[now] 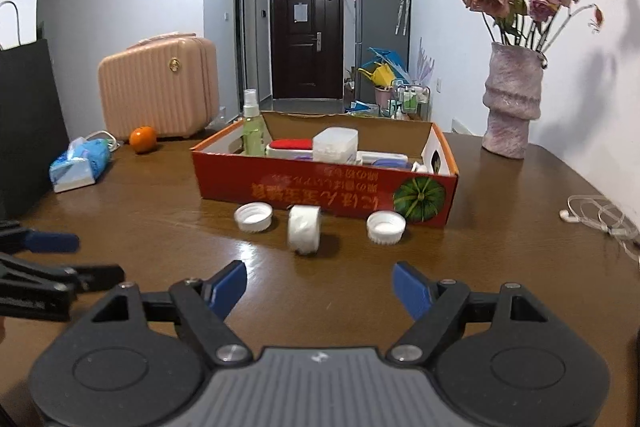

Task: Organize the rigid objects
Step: 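Grasp a white bottle cap with the left gripper while the right gripper grasps another white cap, then carry both white caps into the red box with both grippers and release, then withdraw both grippers from the box back over the table, then lower the left gripper onto the white roll and close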

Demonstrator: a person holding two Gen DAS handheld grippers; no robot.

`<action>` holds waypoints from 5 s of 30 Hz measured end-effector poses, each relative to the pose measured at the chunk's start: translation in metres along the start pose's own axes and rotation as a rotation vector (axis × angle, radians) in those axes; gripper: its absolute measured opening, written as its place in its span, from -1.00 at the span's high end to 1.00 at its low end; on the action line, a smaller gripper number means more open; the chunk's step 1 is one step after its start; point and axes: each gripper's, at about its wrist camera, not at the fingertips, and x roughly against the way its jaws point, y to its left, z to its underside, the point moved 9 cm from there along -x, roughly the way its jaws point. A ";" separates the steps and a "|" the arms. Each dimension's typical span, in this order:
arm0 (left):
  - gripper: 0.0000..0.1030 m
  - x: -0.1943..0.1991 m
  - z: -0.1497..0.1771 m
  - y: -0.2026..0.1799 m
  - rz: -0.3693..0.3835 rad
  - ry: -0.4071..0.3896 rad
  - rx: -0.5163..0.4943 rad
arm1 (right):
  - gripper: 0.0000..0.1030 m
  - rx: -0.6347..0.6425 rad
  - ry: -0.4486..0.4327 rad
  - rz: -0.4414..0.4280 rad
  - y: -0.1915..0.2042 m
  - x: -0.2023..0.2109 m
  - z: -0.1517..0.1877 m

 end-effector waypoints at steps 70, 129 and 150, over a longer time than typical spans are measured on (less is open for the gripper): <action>0.22 0.093 -0.020 0.000 0.124 -0.219 0.005 | 0.23 0.082 -0.062 0.030 0.050 0.063 -0.020; -0.55 0.118 -0.011 -0.026 -0.096 -0.203 0.061 | -0.13 0.057 -0.161 -0.046 0.008 0.082 -0.025; -0.57 0.015 -0.032 -0.102 -0.022 -0.102 0.019 | -0.20 -0.039 -0.102 0.026 -0.054 0.046 0.005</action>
